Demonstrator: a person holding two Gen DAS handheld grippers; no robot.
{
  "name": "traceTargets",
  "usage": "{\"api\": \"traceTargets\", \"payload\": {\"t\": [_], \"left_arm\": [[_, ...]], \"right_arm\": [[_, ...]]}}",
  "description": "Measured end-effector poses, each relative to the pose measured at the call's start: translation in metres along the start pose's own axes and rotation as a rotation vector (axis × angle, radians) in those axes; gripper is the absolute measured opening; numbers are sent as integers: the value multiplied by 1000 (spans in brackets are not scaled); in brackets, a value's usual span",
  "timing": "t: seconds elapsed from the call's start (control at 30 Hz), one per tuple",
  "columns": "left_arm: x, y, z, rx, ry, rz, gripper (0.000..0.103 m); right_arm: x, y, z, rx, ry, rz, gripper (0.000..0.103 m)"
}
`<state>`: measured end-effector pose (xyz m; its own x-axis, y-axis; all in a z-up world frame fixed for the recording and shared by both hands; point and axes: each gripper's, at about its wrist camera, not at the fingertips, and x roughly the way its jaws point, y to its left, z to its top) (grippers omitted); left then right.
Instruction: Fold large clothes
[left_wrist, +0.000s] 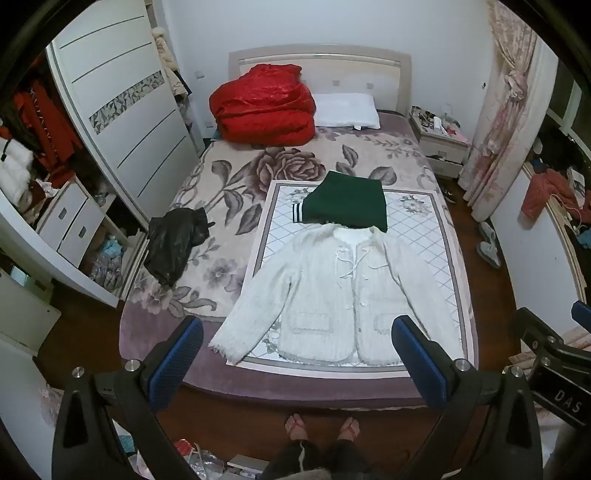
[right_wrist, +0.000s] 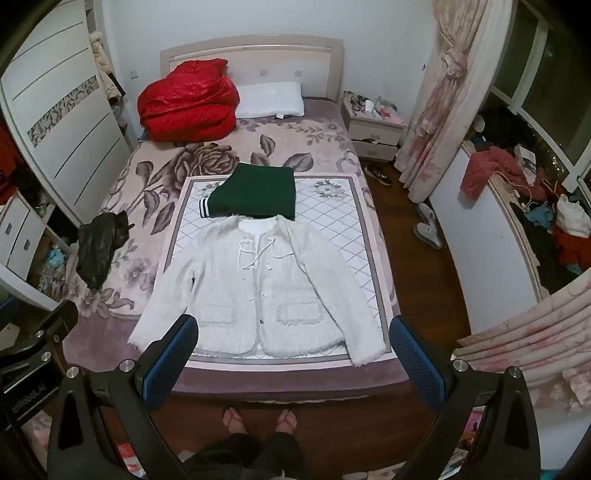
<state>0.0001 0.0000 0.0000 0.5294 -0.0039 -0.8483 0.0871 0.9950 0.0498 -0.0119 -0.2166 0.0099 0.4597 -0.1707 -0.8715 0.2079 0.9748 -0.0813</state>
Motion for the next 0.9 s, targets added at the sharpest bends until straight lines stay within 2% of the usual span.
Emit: {"api": "traceTargets", "payload": {"t": [0.3,0.9], "left_arm": [[2,1,1,-5,1,8,103],[-20,-2,13,-8,-37,9,103]], "right_arm": [[-3,2,0,-14,-4,-3,103],[-18,5,8,-30,-27,-5,103]]}}
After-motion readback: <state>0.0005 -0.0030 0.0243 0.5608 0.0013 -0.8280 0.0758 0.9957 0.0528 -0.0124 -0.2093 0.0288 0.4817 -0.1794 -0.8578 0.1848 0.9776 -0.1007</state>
